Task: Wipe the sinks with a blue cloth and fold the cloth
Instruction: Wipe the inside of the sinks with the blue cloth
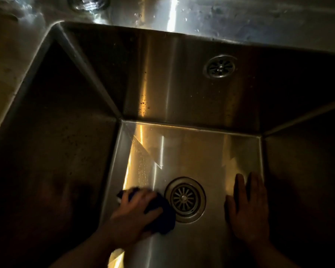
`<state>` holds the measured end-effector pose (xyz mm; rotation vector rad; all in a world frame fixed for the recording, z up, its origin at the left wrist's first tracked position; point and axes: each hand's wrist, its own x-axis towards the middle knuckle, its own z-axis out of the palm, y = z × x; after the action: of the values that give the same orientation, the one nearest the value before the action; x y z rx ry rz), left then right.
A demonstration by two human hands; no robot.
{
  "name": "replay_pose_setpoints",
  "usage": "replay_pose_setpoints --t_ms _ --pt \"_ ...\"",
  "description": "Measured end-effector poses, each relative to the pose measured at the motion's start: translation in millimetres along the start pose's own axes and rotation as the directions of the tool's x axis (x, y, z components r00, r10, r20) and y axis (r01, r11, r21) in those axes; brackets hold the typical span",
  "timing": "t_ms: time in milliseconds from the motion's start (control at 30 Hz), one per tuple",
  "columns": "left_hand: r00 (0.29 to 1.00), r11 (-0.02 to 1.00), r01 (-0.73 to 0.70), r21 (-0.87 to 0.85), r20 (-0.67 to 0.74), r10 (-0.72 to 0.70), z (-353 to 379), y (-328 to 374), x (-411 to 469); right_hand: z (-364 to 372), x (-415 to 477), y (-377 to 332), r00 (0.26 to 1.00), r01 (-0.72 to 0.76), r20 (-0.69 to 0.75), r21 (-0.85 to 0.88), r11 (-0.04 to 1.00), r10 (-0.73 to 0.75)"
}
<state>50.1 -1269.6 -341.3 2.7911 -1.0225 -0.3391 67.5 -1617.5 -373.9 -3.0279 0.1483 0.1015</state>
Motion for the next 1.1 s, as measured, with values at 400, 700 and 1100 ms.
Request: replay_pose_setpoints --t_ms 400,700,1100 --pt "0.804 0.839 0.533 -0.109 -0.244 -0.543 -45 -108 131 -7 2 -6 1.0 -0.007 -0.013 0.016 1.0 0.008" --pt "0.781 0.78 0.622 -0.067 0.115 -0.613 -26 4 18 -14 0 -9 0.996 -0.009 0.091 -0.056 0.998 0.014" --pt "0.657 0.806 0.584 -0.096 0.638 -0.4 -15 73 -44 -53 -9 -64 0.901 -0.005 0.425 -0.196 0.981 0.09"
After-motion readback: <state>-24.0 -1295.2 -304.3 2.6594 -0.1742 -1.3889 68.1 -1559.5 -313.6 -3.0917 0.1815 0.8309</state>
